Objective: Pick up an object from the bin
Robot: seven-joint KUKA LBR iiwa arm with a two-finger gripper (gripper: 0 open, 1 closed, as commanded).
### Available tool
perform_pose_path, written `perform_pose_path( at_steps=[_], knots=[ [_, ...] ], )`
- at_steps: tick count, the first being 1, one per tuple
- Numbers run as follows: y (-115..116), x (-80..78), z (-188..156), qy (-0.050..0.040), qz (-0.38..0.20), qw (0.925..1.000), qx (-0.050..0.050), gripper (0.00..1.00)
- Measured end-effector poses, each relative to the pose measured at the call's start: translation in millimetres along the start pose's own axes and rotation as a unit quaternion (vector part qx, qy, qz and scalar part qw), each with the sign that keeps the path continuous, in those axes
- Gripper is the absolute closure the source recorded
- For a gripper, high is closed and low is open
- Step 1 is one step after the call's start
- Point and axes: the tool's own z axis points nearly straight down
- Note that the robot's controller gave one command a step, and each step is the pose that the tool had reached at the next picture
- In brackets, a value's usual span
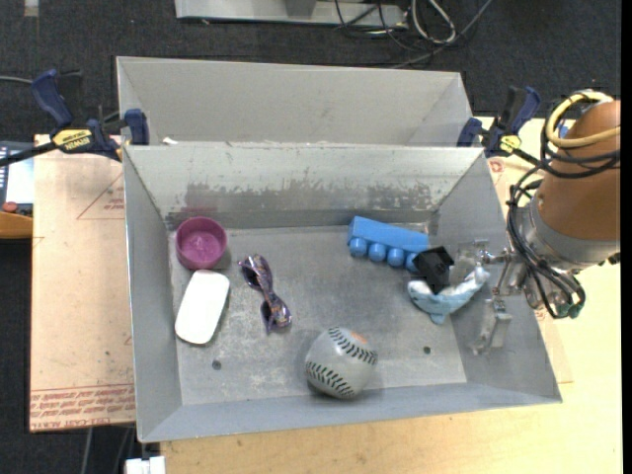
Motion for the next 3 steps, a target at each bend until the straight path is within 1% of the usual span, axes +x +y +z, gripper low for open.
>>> perform_pose_path(
  at_steps=[1,2,3],
  knots=[
    [1.4,-1.6,-0.2,-0.0004,-0.001,1.0000,0.000,0.00],
    [-16.4,-32.6,-4.7,-0.0028,-0.056,0.9985,0.001,0.00],
    [1.8,-22.9,-91.7,0.0002,-0.025,0.9997,0.000,0.00]
  ],
)
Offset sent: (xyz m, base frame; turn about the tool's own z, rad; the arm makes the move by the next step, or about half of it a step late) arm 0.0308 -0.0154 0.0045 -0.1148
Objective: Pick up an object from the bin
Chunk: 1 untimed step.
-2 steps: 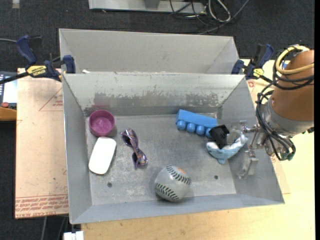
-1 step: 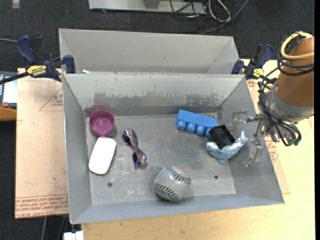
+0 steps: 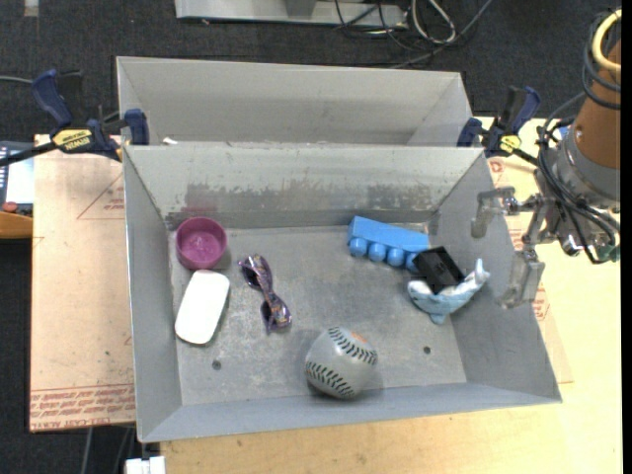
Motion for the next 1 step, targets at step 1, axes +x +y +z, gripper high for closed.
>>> perform_pose_path(
  at_steps=[1],
  knots=[
    [1.6,-2.4,-15.9,-0.0060,0.003,1.0000,0.001,0.00]
  ],
)
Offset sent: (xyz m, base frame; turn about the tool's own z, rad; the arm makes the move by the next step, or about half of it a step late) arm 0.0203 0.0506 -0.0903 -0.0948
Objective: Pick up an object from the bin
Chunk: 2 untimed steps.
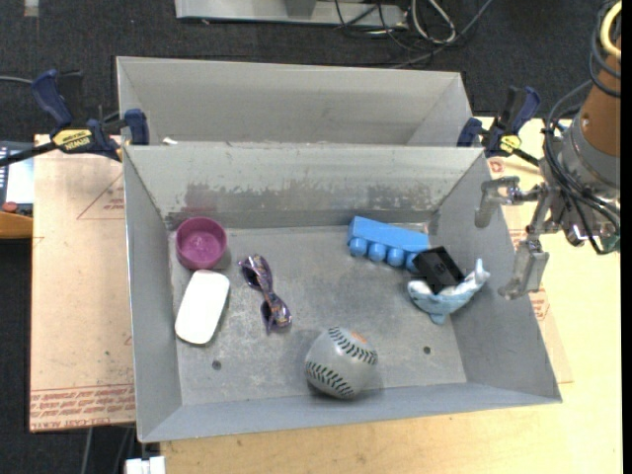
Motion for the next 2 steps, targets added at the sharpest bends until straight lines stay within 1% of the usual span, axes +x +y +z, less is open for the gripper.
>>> perform_pose_path(
  at_steps=[1,2],
  knots=[
    [42.5,-17.2,97.0,0.0012,-0.047,0.9989,-0.001,0.00],
    [30.1,-51.6,56.9,-0.0041,-0.018,0.9998,0.000,0.00]
  ],
)
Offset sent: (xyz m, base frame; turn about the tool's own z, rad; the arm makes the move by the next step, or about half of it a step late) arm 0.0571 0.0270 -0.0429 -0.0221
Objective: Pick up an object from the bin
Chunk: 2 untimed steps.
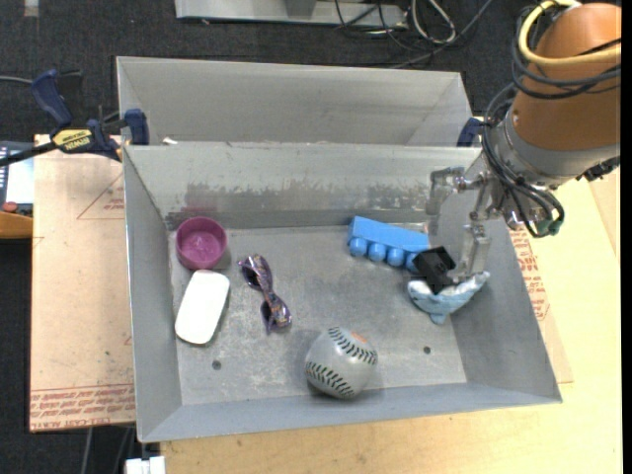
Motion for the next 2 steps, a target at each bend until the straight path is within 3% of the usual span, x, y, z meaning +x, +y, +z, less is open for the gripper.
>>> perform_pose_path(
  at_steps=[1,2],
  knots=[
    [11.0,-69.9,77.0,0.0028,0.010,0.9999,-0.002,0.00],
    [14.0,-68.6,20.4,-0.0029,0.006,1.0000,0.000,1.00]
  ],
)
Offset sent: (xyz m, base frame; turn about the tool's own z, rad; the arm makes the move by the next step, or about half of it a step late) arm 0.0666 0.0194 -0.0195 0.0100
